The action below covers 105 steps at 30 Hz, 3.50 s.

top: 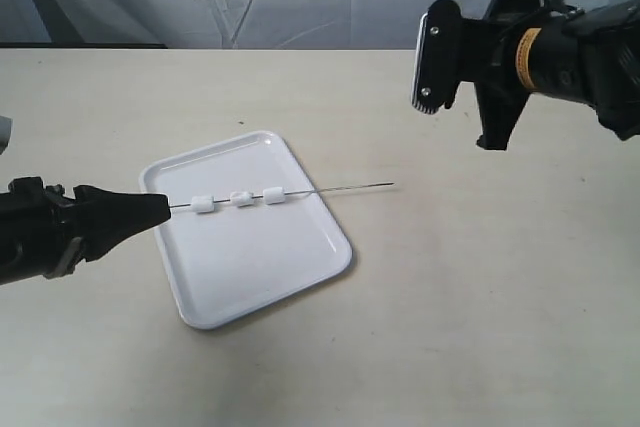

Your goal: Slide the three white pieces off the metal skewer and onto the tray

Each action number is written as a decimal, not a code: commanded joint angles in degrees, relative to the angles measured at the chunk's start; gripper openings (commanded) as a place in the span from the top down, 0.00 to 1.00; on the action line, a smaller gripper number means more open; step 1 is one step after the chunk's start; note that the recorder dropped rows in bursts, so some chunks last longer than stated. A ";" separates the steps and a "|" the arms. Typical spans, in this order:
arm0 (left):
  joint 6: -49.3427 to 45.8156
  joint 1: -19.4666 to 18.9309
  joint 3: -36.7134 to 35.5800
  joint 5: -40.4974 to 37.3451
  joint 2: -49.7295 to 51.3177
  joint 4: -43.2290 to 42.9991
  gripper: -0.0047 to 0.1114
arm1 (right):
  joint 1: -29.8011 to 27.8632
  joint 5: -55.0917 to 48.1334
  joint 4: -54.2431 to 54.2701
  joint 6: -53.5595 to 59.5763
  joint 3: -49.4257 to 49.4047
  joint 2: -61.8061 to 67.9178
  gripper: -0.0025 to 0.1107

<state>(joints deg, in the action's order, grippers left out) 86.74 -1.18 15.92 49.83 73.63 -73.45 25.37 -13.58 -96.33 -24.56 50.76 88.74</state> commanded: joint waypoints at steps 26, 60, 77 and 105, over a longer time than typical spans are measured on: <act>2.50 0.19 0.18 -2.62 4.32 8.55 0.60 | 4.94 -23.68 89.97 66.49 15.19 8.92 0.70; -9.43 0.19 2.93 5.54 18.23 15.45 0.49 | 5.03 -36.11 95.37 75.35 44.46 40.01 0.68; -9.60 0.19 2.93 5.70 18.23 14.08 0.49 | 5.03 -39.85 101.76 78.45 44.46 35.90 0.68; -9.47 0.19 2.93 8.65 18.23 12.89 0.49 | 5.03 -38.53 99.42 78.49 44.33 40.69 0.70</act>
<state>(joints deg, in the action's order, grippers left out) 77.31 -1.18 18.69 57.54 91.76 -60.36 30.45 -52.66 4.10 54.04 94.84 129.63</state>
